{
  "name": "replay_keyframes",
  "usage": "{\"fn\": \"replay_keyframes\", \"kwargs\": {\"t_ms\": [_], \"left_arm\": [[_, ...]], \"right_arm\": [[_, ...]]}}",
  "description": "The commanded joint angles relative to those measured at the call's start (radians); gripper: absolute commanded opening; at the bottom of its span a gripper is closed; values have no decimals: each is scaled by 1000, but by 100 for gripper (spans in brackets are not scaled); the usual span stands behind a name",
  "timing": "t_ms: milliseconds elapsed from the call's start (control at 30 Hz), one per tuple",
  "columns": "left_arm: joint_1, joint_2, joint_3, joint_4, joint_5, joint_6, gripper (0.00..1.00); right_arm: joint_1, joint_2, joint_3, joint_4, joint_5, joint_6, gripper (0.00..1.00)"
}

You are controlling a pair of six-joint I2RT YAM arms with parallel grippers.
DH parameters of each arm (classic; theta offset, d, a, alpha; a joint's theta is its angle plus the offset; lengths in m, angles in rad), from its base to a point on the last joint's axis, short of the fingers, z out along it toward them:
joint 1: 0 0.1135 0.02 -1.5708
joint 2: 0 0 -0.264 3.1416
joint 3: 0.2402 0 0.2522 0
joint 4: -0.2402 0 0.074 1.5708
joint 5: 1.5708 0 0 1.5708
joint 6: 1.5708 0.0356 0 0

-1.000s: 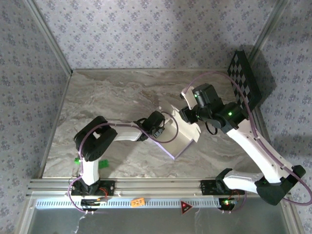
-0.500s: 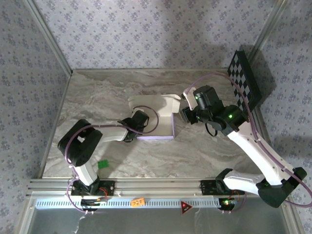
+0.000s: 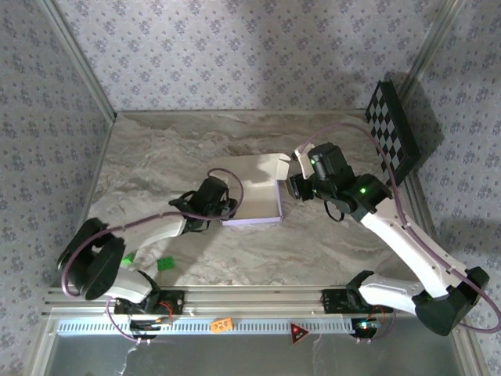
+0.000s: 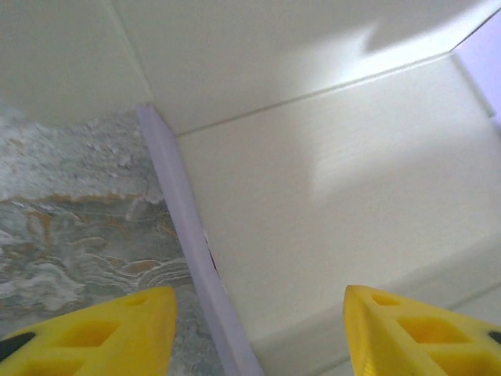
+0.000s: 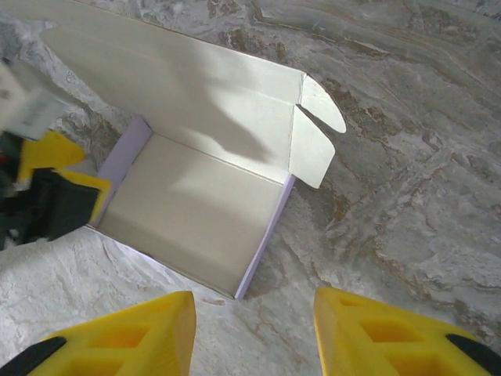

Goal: Fold the paper box

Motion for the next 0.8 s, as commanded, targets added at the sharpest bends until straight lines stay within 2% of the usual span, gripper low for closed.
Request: {"fn": "replay_keyframes", "kwargs": {"t_ms": [0,133,233,300,400,533,600,700,767], "left_arm": [[31,-78,-9,-46,4,44,60],[95,-138,-4,-84,37,73,64],[151,-179,-8,-95,84,101,72],[182,-213,-20,-86,89,111,82],[243,-260,-50,-34,167,139,99],[336,-281,-89,59,308,176,100],[361,-272,-104,115,353,207,100],[377,-241,-145,249,418,269,99],[378,-216,-174,347,457,315,99]], "right_arm": [[-31,-23,-71,123,-35,32,47],[-101,-30,-158,269,-105,15,48],[-181,-23,-210,342,-211,-26,50],[-238,-19,-249,403,-286,-57,50],[-322,-12,-318,525,-395,-100,50],[-392,13,-420,723,-528,-224,54],[-392,57,-427,737,-530,-323,62],[-395,140,-391,714,-527,-391,64],[-402,184,-390,768,-557,-404,65]]}}
